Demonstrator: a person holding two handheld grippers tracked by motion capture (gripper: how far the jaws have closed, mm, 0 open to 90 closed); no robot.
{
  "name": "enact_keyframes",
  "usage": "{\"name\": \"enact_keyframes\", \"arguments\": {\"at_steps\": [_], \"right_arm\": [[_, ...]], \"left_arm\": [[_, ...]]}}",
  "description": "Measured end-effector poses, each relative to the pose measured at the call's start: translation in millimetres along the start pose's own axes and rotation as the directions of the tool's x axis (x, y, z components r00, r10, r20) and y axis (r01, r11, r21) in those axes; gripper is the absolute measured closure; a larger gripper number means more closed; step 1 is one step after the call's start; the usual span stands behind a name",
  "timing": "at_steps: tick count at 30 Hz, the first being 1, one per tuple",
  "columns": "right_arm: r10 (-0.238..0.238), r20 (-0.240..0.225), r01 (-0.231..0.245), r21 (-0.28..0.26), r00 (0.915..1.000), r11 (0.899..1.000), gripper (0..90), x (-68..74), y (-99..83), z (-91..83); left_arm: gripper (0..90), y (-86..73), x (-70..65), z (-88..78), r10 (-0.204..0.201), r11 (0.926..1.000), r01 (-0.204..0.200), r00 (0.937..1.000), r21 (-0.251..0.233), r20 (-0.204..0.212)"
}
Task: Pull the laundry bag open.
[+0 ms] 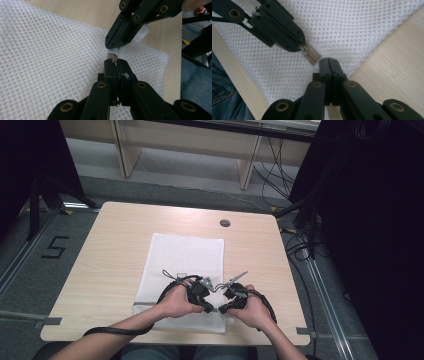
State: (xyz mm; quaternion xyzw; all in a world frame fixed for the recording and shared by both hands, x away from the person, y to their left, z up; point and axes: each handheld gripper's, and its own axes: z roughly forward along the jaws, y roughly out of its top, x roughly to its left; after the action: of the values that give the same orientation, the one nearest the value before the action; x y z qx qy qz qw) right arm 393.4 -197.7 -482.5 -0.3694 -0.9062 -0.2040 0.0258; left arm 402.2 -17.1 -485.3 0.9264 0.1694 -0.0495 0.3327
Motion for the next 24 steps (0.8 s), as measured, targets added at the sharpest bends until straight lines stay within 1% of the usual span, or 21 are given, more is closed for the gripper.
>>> {"name": "enact_keyframes", "arguments": {"at_steps": [1, 2, 3, 5, 6, 8, 13, 14, 15, 16, 17, 19, 20, 21, 23, 24], "right_arm": [[0.001, 0.0, -0.001, 0.0, 1.0, 1.0, 90.0, -0.1, 0.0, 0.0], [-0.01, 0.001, 0.01, 0.003, 0.9999, 1.0, 90.0, -1.1, -0.3, 0.1], [-0.009, 0.001, 0.009, 0.003, 1.0, 1.0, 90.0, -1.1, -0.3, 0.1], [-0.002, 0.001, 0.002, 0.002, 1.0, 1.0, 90.0, -0.3, 0.0, 0.0], [0.002, -0.001, -0.002, 0.0, 1.0, 1.0, 90.0, 0.0, 0.1, 0.0], [0.003, -0.004, -0.003, -0.001, 1.0, 1.0, 90.0, -0.4, 0.0, 0.1], [0.004, -0.005, -0.004, -0.003, 1.0, 1.0, 90.0, -0.4, -0.1, 0.2], [0.004, -0.006, -0.004, -0.003, 1.0, 1.0, 90.0, -0.5, -0.1, 0.2], [0.005, -0.009, -0.005, -0.003, 1.0, 1.0, 90.0, -0.6, 0.0, 0.2], [-0.006, -0.012, 0.006, -0.01, 0.9999, 1.0, 90.0, -1.0, 0.0, 0.6], [0.0, -0.014, 0.0, -0.008, 0.9999, 1.0, 90.0, -0.4, 0.0, 0.5], [-0.007, -0.016, 0.007, -0.008, 0.9998, 1.0, 90.0, -0.1, 0.3, 0.8], [-0.018, -0.017, 0.018, -0.009, 0.9997, 1.0, 90.0, -0.5, 0.6, 1.0], [-0.005, -0.016, 0.005, -0.003, 0.9999, 1.0, 90.0, 0.4, 0.6, 0.8], [-0.001, -0.02, 0.001, -0.002, 0.9998, 1.0, 90.0, 0.3, 0.7, 0.7], [0.014, -0.024, -0.013, 0.005, 0.9996, 1.0, 90.0, 1.0, 0.6, 0.3]], "left_arm": [[87.3, 0.3, 0.3, -1.4, 0.004, 0.9999, -0.004, 1.0, 0.014, -0.002], [87.3, 0.3, 0.1, -1.7, 0.004, 0.9999, -0.004, 1.0, 0.017, -0.005], [87.3, 0.2, 0.3, -2.3, 0.005, 0.9998, -0.005, 1.0, 0.019, -0.005], [87.4, -0.9, 1.0, -2.5, 0.007, 0.9999, -0.007, 1.0, 0.009, -0.002], [87.4, -1.3, -0.3, -1.9, -0.016, 0.9998, 0.016, 0.9999, -0.008, -0.001], [87.4, -1.8, -0.9, -2.4, -0.019, 0.9998, 0.019, 0.9998, -0.011, 0.0], [87.3, -1.7, -0.4, -3.2, -0.02, 0.9998, 0.02, 0.9998, 0.002, -0.001], [87.4, -2.6, 0.0, -2.2, -0.029, 0.9995, 0.029, 0.9996, -0.014, 0.008], [87.3, -2.8, 0.2, -2.5, -0.029, 0.9995, 0.03, 0.9995, -0.012, 0.008], [87.4, -3.0, 0.2, -2.8, -0.032, 0.9994, 0.032, 0.9994, -0.011, 0.009], [87.3, -3.5, -0.4, -2.9, -0.041, 0.9991, 0.041, 0.9991, -0.01, 0.011], [87.3, -4.3, -0.1, -3.2, -0.027, 0.9996, 0.027, 0.9996, -0.009, 0.005], [87.3, -4.6, -0.4, -3.3, -0.036, 0.9993, 0.036, 0.9994, -0.009, 0.004], [87.3, -4.5, 0.1, -3.6, -0.029, 0.9995, 0.029, 0.9996, -0.008, 0.007], [87.4, -4.6, 0.2, -3.7, -0.03, 0.9996, 0.03, 0.9996, -0.003, 0.005], [87.4, -5.2, 0.7, -4.7, -0.031, 0.9995, 0.031, 0.9995, -0.004, 0.003]]}}
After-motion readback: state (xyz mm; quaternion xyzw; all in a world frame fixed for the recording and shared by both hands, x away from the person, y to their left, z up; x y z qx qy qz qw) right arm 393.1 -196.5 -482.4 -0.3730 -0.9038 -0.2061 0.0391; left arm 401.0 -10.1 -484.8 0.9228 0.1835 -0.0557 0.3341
